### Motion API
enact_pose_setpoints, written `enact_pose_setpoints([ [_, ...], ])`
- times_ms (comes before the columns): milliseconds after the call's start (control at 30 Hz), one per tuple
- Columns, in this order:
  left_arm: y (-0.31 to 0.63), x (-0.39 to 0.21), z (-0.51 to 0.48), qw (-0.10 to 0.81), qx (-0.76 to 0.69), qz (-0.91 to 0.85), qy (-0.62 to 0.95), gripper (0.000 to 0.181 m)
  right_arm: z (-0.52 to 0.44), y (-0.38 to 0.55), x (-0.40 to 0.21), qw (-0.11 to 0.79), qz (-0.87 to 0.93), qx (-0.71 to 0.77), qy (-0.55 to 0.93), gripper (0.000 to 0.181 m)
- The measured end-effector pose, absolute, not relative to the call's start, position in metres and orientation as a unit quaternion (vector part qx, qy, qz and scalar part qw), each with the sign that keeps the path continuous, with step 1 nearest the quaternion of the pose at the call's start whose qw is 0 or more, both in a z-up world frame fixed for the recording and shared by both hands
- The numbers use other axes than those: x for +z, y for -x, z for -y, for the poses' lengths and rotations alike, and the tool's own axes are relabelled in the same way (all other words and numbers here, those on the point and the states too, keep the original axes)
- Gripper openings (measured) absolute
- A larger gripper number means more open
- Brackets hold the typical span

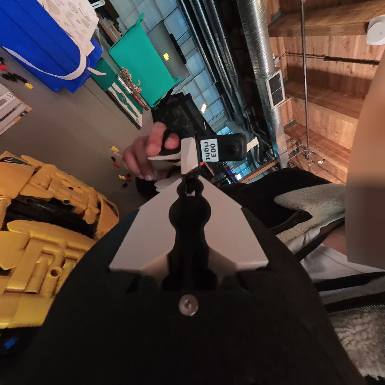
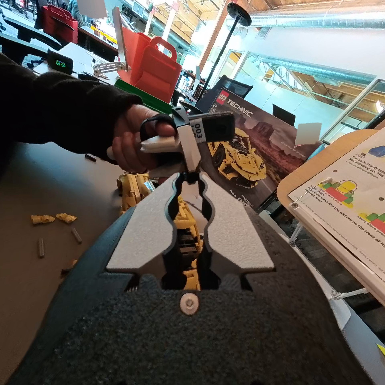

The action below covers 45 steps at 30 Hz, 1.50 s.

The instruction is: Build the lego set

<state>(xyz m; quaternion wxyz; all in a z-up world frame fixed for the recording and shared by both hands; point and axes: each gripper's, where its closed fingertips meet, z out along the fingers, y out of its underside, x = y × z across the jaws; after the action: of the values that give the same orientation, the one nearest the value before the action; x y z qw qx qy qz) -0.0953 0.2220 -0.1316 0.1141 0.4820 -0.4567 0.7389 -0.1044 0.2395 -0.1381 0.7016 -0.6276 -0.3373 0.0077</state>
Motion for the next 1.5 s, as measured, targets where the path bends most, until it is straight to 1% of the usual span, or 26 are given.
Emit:
enact_pose_setpoints([
  [67,0.094,-0.132,-0.223,0.092,0.737,0.467,-0.480,0.007,-0.241,0.103,-0.138,0.697,0.336,0.018,0.633,0.015],
  [133,0.089,-0.132,-0.229,0.037,0.727,0.487,-0.483,0.009,-0.242,0.098,-0.139,0.694,0.317,0.047,0.645,0.015],
  [233,0.076,-0.131,-0.270,-0.128,0.689,0.489,-0.520,0.021,-0.247,0.075,-0.144,0.680,0.247,0.095,0.684,0.015],
  [333,0.073,-0.145,-0.342,-0.324,0.560,0.476,-0.596,0.020,-0.255,0.041,-0.166,0.634,0.152,0.138,0.746,0.014],
  [367,0.076,-0.150,-0.362,-0.364,0.515,0.471,-0.617,0.020,-0.256,0.033,-0.173,0.623,0.135,0.140,0.757,0.015],
  [400,0.080,-0.154,-0.374,-0.385,0.483,0.473,-0.628,0.020,-0.256,0.029,-0.177,0.619,0.126,0.145,0.762,0.015],
  [467,0.083,-0.161,-0.382,-0.392,0.458,0.482,-0.636,0.020,-0.256,0.023,-0.183,0.610,0.111,0.154,0.769,0.015],
  [600,0.079,-0.161,-0.373,-0.378,0.476,0.488,-0.626,0.020,-0.257,0.021,-0.183,0.604,0.099,0.154,0.775,0.015],
  [733,0.075,-0.164,-0.360,-0.383,0.463,0.528,-0.600,0.020,-0.245,0.028,-0.181,0.579,0.148,0.130,0.791,0.014],
  [767,0.075,-0.163,-0.354,-0.381,0.460,0.541,-0.592,0.020,-0.234,0.038,-0.187,0.540,0.180,0.140,0.810,0.014],
  [833,0.080,-0.163,-0.341,-0.370,0.450,0.570,-0.578,0.021,-0.195,0.058,-0.215,0.408,0.242,0.148,0.868,0.015],
  [933,0.095,-0.162,-0.320,-0.356,0.432,0.608,-0.563,0.020,-0.137,0.083,-0.260,0.246,0.308,0.133,0.910,0.016],
  [1000,0.106,-0.164,-0.305,-0.349,0.418,0.630,-0.554,0.020,-0.121,0.085,-0.280,0.179,0.314,0.102,0.927,0.016],
  [1067,0.115,-0.166,-0.292,-0.347,0.409,0.645,-0.544,0.020,-0.116,0.087,-0.292,0.137,0.318,0.083,0.934,0.015],
  [1200,0.130,-0.173,-0.279,-0.359,0.384,0.658,-0.538,0.021,-0.116,0.082,-0.304,0.084,0.342,0.037,0.935,0.016],
  [1300,0.141,-0.178,-0.276,-0.359,0.384,0.655,-0.543,0.020,-0.118,0.084,-0.305,0.067,0.356,0.025,0.932,0.016],
  [1433,0.153,-0.177,-0.277,-0.363,0.404,0.633,-0.552,0.020,-0.119,0.084,-0.304,0.072,0.359,0.022,0.930,0.016],
  [1500,0.158,-0.175,-0.276,-0.371,0.420,0.620,-0.550,0.020,-0.120,0.079,-0.301,0.085,0.354,0.004,0.931,0.022],
])
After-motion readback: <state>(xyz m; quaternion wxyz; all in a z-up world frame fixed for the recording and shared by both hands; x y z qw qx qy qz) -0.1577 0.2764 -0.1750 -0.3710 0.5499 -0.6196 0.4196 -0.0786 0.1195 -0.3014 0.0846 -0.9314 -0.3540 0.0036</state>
